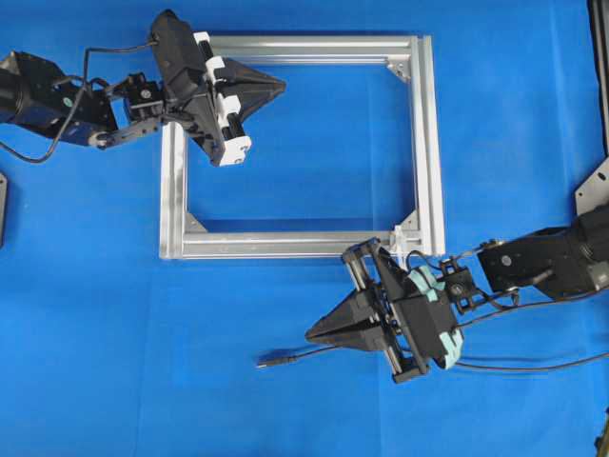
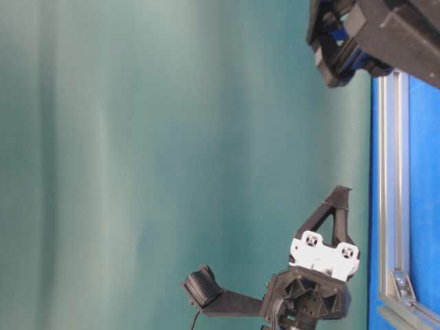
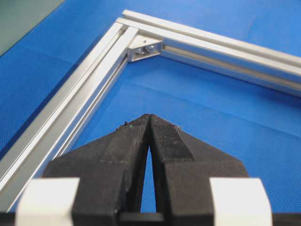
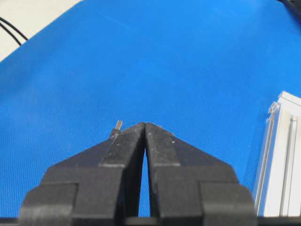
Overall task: Insert the wire through the string loop located on the right side.
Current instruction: 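Open the right gripper and lower it over the black USB cable end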
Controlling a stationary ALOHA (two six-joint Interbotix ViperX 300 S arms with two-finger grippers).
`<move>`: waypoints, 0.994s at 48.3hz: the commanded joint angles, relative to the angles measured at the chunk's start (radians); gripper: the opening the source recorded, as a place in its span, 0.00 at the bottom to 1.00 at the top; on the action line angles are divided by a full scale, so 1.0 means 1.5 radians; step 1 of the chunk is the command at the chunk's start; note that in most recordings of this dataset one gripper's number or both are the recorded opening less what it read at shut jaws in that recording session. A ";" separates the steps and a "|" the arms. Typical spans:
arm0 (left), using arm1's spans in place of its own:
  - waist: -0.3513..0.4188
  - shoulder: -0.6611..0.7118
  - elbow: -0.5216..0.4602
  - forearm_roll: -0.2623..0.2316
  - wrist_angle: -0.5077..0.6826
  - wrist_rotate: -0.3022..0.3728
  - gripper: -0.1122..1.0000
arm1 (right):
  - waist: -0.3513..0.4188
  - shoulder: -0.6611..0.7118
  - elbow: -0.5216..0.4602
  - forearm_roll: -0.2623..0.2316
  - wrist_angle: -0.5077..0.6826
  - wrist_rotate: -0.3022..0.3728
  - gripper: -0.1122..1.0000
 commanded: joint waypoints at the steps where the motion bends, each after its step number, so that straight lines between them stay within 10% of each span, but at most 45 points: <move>1: -0.001 -0.033 -0.008 0.013 0.019 0.005 0.10 | 0.014 -0.028 -0.011 0.001 -0.001 0.004 0.10; 29: 0.002 -0.033 -0.013 0.015 0.036 0.009 0.10 | 0.035 -0.033 -0.015 0.001 0.045 0.056 0.10; 48: 0.002 -0.033 -0.012 0.016 0.036 0.009 0.10 | 0.045 -0.022 -0.022 0.046 0.045 0.063 0.93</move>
